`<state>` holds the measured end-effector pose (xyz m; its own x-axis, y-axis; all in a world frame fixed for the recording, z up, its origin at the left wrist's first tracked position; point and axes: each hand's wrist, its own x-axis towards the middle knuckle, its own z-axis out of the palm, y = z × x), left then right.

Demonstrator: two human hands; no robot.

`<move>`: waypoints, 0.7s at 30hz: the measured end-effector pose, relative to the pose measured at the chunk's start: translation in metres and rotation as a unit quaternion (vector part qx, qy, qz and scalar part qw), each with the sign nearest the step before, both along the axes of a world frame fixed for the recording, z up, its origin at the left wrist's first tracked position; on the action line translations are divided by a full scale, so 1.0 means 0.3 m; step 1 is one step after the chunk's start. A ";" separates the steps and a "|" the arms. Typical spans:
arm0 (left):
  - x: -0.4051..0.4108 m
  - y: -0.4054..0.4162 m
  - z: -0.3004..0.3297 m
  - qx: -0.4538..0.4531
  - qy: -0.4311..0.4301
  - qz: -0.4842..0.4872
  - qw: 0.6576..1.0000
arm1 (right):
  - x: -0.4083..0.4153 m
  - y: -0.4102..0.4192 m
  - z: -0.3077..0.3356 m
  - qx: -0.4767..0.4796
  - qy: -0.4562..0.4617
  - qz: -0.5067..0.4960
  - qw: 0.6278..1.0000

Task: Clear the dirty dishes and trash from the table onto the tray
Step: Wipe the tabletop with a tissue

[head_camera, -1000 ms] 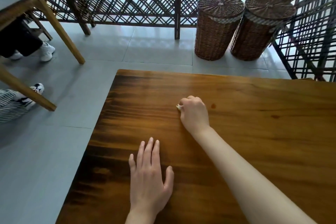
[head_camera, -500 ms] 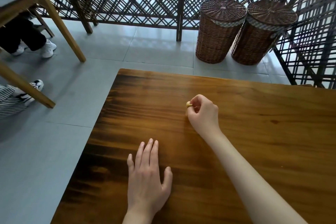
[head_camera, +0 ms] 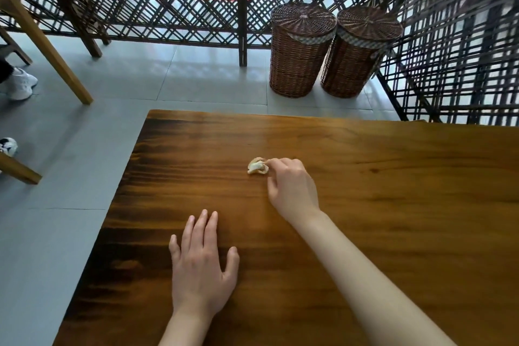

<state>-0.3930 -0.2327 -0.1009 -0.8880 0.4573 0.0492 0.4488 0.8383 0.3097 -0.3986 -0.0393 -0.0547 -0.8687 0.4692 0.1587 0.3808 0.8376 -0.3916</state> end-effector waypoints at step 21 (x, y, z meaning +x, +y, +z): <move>0.430 0.021 0.095 0.016 -0.014 -0.153 0.988 | 1.005 0.028 -0.031 -0.032 -0.066 -0.235 0.969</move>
<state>-0.2640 -0.2264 -0.0725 -0.7095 0.7032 0.0455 0.6709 0.6544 0.3488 -0.0971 -0.0308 -0.0639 -0.5683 0.8226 0.0181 0.7643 0.5359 -0.3586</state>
